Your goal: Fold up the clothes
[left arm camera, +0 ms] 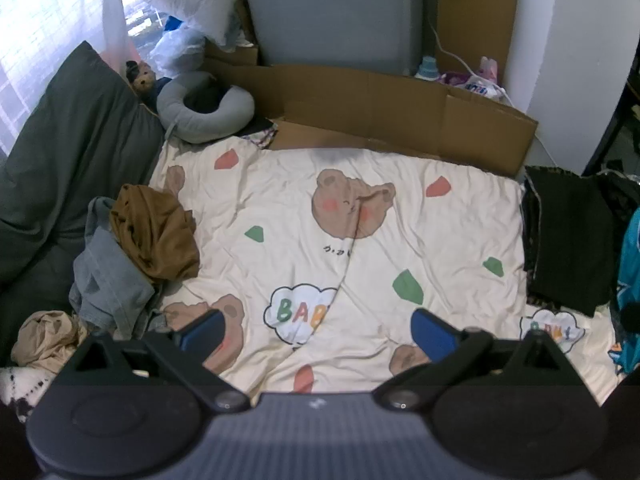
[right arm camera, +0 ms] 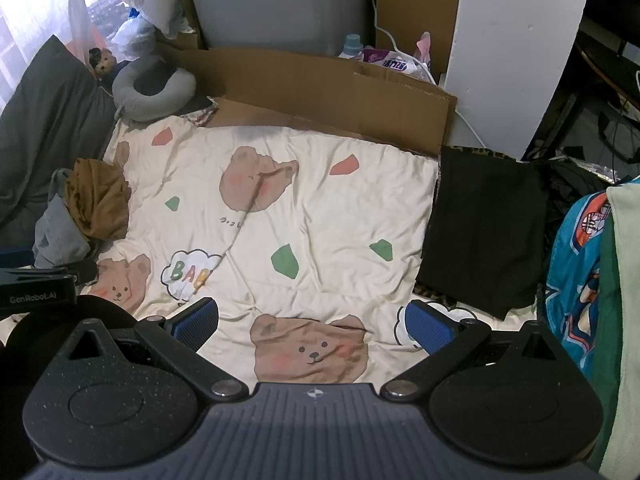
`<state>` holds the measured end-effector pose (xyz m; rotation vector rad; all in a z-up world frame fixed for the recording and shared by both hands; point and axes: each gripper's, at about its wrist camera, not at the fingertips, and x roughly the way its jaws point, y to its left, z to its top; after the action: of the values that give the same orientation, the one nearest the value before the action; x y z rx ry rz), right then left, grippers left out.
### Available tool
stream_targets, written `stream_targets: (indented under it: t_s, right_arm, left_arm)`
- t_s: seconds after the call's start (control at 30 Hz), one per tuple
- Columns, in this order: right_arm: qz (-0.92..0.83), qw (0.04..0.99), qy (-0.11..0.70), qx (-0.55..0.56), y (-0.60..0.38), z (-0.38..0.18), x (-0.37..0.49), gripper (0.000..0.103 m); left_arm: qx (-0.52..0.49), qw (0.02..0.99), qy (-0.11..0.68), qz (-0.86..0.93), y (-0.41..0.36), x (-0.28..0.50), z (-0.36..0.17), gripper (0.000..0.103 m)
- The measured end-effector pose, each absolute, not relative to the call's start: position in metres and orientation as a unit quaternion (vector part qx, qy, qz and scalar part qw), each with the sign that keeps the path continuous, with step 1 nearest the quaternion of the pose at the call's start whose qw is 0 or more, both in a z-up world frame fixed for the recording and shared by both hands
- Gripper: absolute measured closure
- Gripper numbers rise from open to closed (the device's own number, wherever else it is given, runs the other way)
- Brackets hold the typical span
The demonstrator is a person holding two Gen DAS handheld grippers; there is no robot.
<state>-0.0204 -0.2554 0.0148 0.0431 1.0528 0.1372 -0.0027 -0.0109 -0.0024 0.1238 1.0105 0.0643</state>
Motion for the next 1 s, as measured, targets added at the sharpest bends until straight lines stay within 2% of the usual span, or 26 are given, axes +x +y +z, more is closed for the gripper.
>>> stream_targets:
  t_s: [1.0]
  right_arm:
    - [0.056,0.86,0.508,0.021,-0.256,0.016,-0.018,0.0]
  left_arm:
    - [0.052,0.873,0.484,0.032,-0.001,-0.002,0.001,0.003]
